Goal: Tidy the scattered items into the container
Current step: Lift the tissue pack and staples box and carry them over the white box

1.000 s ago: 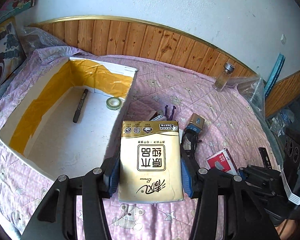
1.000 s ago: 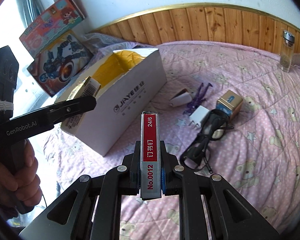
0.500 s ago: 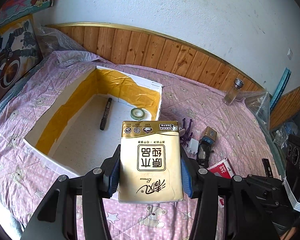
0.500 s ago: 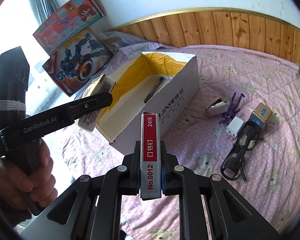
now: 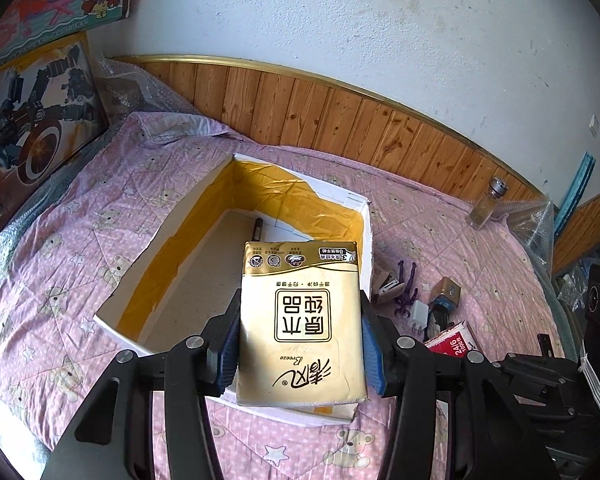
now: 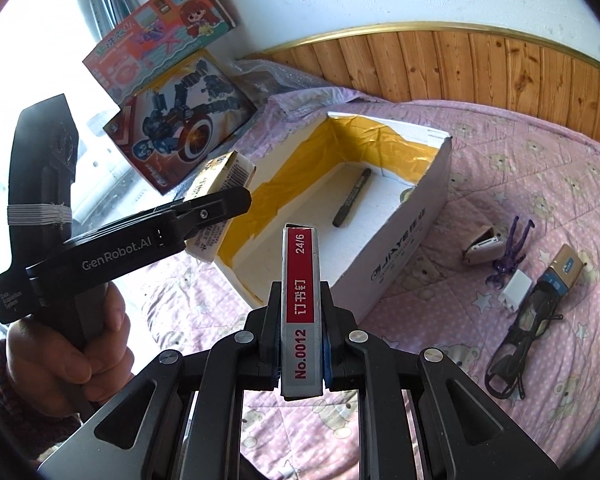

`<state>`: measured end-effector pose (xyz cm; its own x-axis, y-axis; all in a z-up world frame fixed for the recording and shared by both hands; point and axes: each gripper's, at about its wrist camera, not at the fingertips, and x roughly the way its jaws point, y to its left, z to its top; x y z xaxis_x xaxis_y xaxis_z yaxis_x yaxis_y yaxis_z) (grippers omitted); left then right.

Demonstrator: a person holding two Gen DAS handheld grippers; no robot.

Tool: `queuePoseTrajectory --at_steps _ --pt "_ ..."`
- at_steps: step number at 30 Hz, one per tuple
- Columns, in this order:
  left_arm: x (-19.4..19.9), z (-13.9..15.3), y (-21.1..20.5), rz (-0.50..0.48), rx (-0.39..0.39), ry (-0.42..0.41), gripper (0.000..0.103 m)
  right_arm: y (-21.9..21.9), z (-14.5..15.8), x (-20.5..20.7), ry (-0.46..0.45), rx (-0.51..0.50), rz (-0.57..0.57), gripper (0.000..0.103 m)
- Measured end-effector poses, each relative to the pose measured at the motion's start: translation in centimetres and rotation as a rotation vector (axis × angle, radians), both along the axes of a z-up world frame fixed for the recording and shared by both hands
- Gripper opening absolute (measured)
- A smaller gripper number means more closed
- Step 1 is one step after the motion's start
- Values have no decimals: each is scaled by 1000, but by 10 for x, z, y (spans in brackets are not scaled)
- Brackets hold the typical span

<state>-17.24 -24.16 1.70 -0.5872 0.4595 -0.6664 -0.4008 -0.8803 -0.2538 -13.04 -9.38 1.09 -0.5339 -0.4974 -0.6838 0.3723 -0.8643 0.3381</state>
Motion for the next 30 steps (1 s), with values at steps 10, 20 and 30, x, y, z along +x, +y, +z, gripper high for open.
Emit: queuePoseTrajectory --at_steps 10,20,30 --pt "-31 -4 -12 26 -18 -23 52 -18 2 -29 -16 18 23 16" --pt "-68 -12 -9 16 -68 -68 52 -29 0 -70 -52 42 33 16" --pt "-106 -27 3 -5 -124 -131 52 -35 -2 -124 -130 49 19 16"
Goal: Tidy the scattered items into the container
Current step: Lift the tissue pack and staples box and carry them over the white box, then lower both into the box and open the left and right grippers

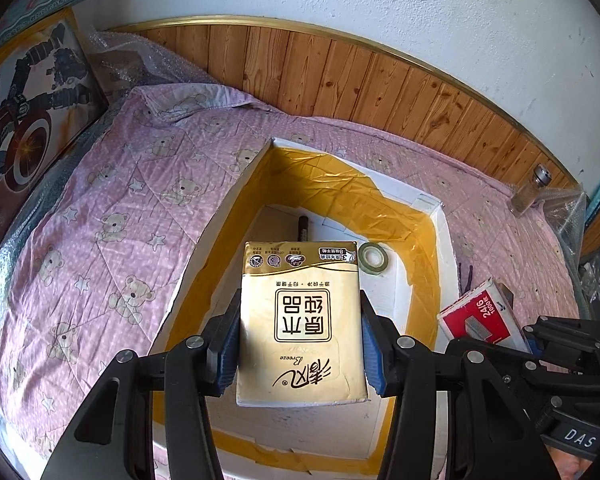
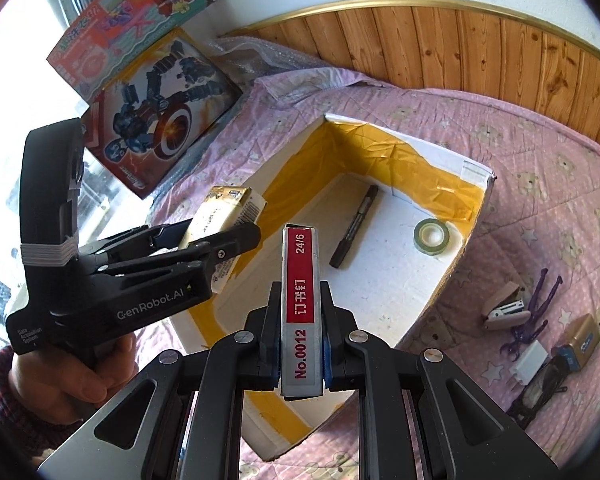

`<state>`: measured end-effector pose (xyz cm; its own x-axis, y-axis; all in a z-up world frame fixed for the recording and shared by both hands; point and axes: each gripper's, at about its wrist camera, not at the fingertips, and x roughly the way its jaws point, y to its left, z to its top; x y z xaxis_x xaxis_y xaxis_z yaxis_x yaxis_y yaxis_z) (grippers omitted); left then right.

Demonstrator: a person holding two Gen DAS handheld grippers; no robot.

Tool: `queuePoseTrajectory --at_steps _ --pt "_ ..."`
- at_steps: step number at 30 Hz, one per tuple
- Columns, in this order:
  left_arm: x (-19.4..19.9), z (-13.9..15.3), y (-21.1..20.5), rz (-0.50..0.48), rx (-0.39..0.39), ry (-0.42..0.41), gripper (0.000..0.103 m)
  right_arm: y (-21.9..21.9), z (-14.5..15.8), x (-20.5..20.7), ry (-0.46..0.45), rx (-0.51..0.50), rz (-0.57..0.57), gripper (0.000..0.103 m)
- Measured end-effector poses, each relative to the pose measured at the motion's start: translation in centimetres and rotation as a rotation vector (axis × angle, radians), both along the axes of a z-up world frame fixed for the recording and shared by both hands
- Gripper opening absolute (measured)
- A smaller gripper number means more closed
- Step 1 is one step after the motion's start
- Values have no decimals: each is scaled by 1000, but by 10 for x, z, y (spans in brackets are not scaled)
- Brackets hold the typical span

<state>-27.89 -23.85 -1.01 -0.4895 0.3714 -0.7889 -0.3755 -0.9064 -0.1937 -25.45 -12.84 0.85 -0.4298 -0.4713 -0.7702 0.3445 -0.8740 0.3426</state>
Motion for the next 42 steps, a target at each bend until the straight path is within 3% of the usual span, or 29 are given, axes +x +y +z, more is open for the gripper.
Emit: queuePoseTrajectory --at_steps 23,42 --pt "-49 -20 22 -30 -102 -50 52 -3 -21 -86 -159 41 -53 16" --pt "-80 -57 34 -37 -144 -167 52 -4 -55 -145 -306 41 -93 16"
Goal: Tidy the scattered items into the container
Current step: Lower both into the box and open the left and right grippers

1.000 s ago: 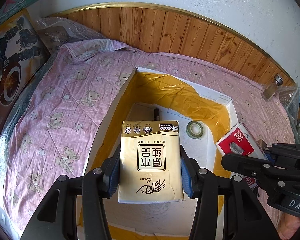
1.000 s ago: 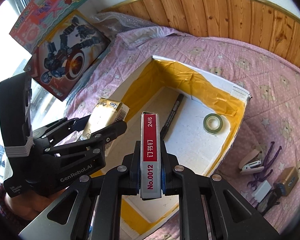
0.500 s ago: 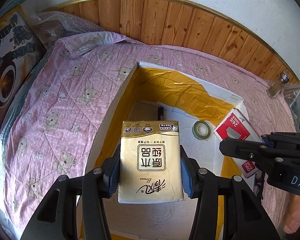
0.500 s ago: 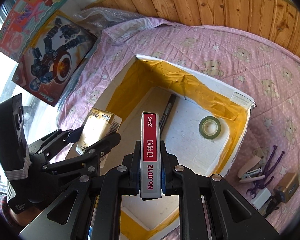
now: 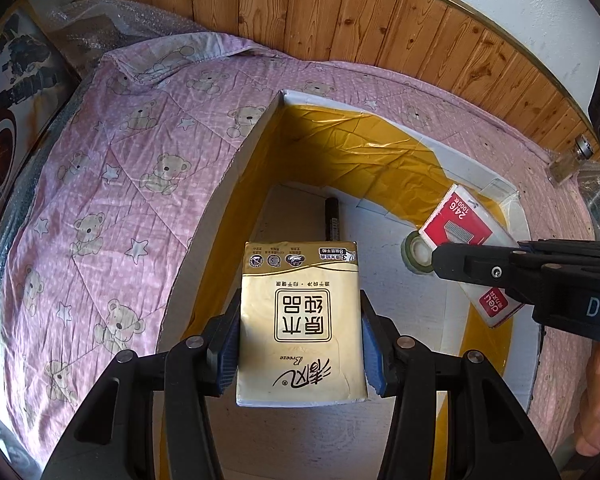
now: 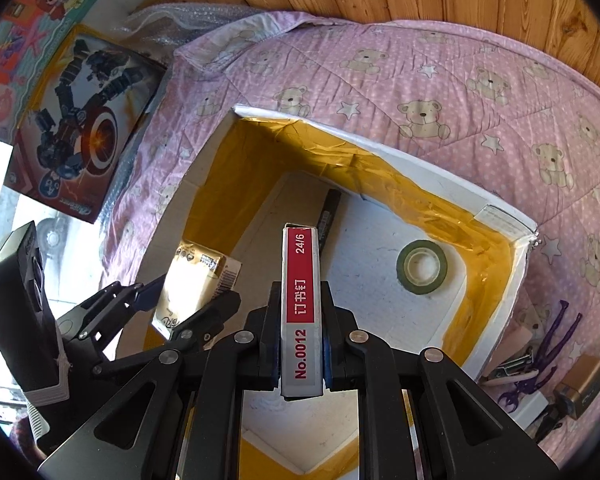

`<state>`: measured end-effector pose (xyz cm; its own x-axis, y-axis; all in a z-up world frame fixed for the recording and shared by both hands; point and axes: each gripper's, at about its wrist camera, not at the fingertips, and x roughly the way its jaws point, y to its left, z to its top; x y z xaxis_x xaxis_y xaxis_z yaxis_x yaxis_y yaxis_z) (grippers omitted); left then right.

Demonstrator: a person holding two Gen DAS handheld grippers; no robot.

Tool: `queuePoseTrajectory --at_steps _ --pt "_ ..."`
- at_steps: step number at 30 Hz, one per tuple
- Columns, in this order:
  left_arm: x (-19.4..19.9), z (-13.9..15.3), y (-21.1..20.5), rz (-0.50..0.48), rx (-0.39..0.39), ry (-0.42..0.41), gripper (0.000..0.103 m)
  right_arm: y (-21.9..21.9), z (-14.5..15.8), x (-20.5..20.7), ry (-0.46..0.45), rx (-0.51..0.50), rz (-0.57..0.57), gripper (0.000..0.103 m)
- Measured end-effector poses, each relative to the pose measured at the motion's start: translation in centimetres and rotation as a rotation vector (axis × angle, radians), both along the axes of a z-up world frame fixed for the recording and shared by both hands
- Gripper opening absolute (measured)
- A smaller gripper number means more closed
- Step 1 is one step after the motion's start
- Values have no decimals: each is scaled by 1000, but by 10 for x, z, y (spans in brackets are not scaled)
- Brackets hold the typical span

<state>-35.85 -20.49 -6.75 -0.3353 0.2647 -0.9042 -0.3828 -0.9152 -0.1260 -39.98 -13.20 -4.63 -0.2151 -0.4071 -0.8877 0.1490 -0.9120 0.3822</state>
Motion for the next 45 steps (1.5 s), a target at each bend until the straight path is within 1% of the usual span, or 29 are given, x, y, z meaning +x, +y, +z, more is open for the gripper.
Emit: queuePoseTrajectory --at_steps 3,6,7,8,9,11,15,17,28,35,45 --pt "-4 -4 1 2 -14 -1 52 -1 -5 -6 -10 11 -3 16" --pt "-9 -5 3 5 -38 -8 52 0 -7 -13 -11 23 -11 20" --pt "-11 -5 4 9 -47 -14 53 0 -8 -16 -14 26 -11 23" --pt "-12 -5 4 14 -52 -20 53 0 -10 -18 -16 25 -12 29" --pt "-13 -5 4 16 -57 -24 53 0 -10 -19 -16 27 -14 30" --pt "-14 -6 5 16 -67 -30 54 1 -10 -20 -14 30 -10 31" --pt "-14 -5 3 22 -63 -38 54 4 -11 -18 -21 19 -4 31" --pt "-15 -5 2 31 -65 -37 57 6 -12 -16 -27 14 -1 31" --pt "-10 0 -2 50 -71 -46 59 -1 -5 7 -17 -8 76 31" --pt "10 5 -2 31 -78 -43 59 -6 2 28 4 12 127 31" --pt "53 25 0 -2 -86 -5 59 6 17 73 32 13 134 31"
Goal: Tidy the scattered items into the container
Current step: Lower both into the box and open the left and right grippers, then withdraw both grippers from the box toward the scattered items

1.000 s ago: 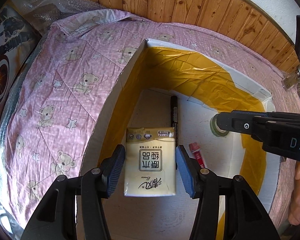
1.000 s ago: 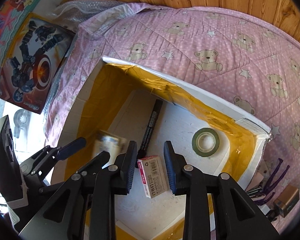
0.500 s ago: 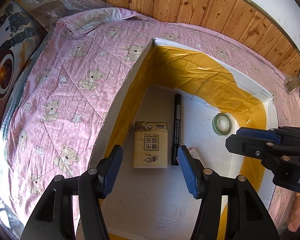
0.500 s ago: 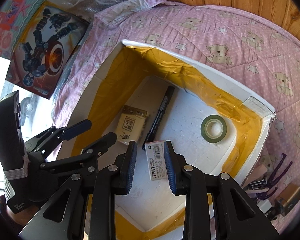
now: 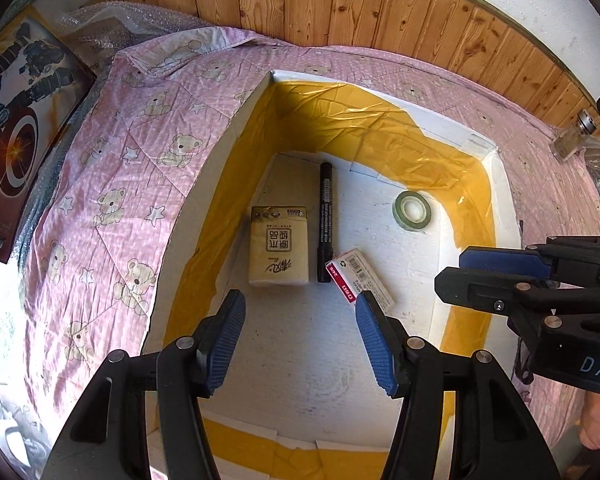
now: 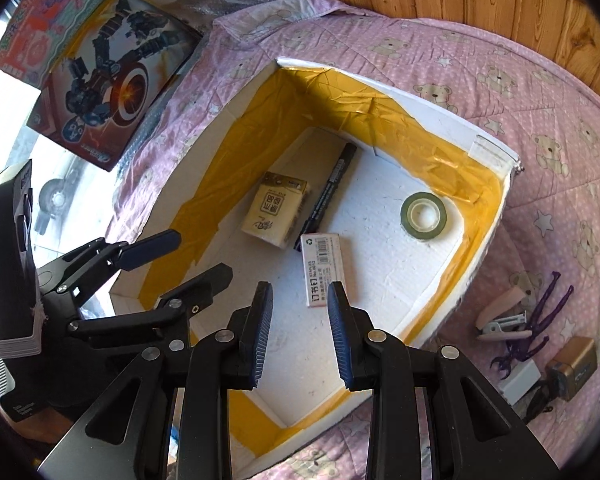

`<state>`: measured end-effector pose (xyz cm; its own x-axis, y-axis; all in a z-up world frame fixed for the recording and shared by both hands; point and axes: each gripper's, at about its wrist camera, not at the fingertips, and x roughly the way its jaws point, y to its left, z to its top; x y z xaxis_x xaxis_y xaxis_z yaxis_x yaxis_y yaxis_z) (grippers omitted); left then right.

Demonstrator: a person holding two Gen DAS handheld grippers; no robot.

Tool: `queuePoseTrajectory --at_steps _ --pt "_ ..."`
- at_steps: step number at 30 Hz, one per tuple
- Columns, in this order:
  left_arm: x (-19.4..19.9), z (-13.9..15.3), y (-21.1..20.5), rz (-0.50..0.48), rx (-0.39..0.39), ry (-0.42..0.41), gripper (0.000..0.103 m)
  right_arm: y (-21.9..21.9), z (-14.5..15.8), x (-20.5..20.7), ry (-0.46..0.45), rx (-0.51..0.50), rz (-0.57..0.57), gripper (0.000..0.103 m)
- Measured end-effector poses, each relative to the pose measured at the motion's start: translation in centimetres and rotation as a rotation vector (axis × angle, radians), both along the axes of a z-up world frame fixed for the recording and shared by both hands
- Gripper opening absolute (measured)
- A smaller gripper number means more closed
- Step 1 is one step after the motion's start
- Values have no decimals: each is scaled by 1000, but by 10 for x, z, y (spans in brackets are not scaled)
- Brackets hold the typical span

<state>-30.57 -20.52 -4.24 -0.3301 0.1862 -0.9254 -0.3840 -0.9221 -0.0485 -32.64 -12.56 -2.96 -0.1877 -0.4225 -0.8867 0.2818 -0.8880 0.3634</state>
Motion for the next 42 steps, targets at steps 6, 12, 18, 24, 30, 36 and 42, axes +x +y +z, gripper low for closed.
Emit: queuePoseTrajectory --at_steps 6,12,18,24,30,36,42 --pt "28 19 -2 -25 9 30 59 3 15 31 29 5 21 31" --pt "54 31 -6 -36 15 48 59 2 25 62 60 3 41 31" --pt "81 43 -10 -57 9 75 59 3 32 94 93 -1 47 32" --pt "102 48 -15 -57 12 83 59 4 37 121 121 -1 49 32" --pt "119 52 -18 -66 13 87 59 4 42 139 161 28 54 33" --pt "135 55 -19 -80 24 89 59 6 44 156 193 47 52 34" --pt "150 57 -20 -88 33 89 59 8 47 172 212 48 50 34"
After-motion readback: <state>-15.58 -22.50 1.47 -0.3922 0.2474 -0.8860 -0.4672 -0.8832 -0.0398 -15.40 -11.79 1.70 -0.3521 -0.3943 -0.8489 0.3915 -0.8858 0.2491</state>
